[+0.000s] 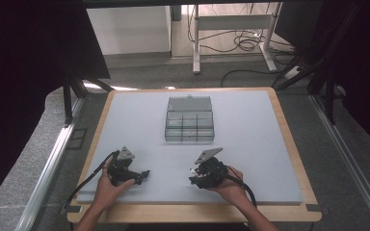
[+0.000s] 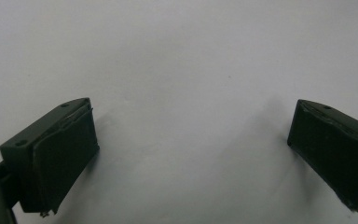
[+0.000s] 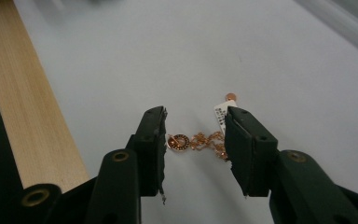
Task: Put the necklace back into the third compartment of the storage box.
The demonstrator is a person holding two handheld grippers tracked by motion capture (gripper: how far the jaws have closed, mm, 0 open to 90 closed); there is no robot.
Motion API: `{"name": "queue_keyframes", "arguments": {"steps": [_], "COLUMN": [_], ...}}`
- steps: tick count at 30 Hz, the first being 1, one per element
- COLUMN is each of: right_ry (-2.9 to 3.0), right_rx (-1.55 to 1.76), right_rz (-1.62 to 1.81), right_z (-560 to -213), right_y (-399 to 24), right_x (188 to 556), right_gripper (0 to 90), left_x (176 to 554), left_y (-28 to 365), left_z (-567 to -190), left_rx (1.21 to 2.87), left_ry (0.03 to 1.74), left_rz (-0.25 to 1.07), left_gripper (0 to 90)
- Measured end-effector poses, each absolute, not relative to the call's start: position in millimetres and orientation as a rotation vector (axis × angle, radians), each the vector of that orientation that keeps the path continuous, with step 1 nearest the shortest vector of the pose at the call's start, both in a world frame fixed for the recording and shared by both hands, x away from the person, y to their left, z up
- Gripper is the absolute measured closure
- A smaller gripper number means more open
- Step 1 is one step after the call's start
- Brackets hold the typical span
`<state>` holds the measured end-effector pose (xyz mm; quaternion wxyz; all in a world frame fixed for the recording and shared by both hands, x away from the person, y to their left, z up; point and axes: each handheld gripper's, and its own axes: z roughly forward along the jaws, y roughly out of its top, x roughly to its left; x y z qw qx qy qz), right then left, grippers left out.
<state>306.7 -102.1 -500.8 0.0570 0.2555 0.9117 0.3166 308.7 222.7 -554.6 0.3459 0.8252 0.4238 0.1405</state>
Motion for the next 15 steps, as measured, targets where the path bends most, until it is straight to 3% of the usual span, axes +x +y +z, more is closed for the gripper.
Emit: {"name": "queue_keyframes", "arguments": {"steps": [15], "right_ry": [2.833], "right_rx": [0.749], "right_rz": [0.873], "right_z": [-514.8], "right_y": [-91.6], "right_x": [307.1], "right_gripper": [67.1], "left_x": [308.7], "left_y": [222.8], "left_z": [-554.5], "left_rx": [2.142], "left_ry": [1.1], "left_rz": [0.364], "left_gripper": [0.9]}}
